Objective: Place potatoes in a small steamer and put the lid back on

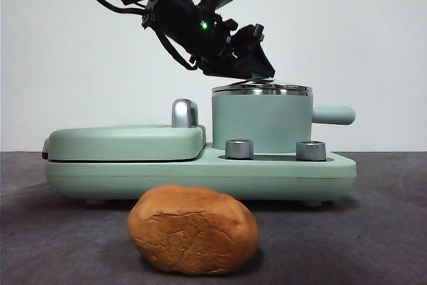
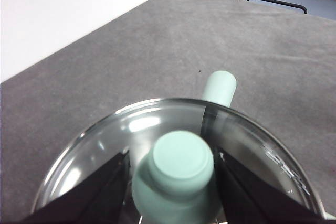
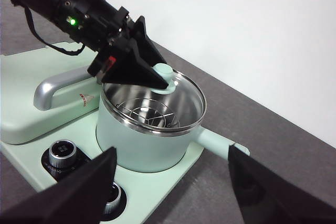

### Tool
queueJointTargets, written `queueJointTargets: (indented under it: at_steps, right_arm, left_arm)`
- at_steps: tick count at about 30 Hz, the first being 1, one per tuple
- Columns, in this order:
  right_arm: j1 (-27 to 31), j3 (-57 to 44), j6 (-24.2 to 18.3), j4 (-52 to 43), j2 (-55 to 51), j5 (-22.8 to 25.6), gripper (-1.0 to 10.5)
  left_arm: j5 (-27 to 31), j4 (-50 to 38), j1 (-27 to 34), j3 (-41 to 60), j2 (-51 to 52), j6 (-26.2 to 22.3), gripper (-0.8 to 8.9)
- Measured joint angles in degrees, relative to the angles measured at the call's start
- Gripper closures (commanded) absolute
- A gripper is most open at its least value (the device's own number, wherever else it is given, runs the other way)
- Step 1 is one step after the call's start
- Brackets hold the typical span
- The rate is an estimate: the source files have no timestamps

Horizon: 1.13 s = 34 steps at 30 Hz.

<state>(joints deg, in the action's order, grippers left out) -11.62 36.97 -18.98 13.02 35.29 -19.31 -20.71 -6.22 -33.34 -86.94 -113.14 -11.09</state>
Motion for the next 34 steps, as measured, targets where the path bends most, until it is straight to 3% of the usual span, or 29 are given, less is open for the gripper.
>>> queueJointTargets:
  at_steps: [5,10,27,34]
  right_arm:
    - [0.0,0.0,0.0,0.0,0.0,0.0,6.1]
    - [0.0,0.0,0.0,0.0,0.0,0.0,6.1]
    - [0.0,0.0,0.0,0.0,0.0,0.0,6.1]
    - [0.0,0.0,0.0,0.0,0.0,0.0,6.1]
  left_arm:
    - [0.0,-0.3,0.0,0.0,-0.2,0.1,5.9]
    - [-0.2,-0.4,-0.1,0.0,-0.2,0.0,8.1]
    - [-0.2,-0.8,0.2,0.0,0.5,0.0,8.07]
    - [0.7,0.4,1.9,0.0,7.8,0.0,8.07]
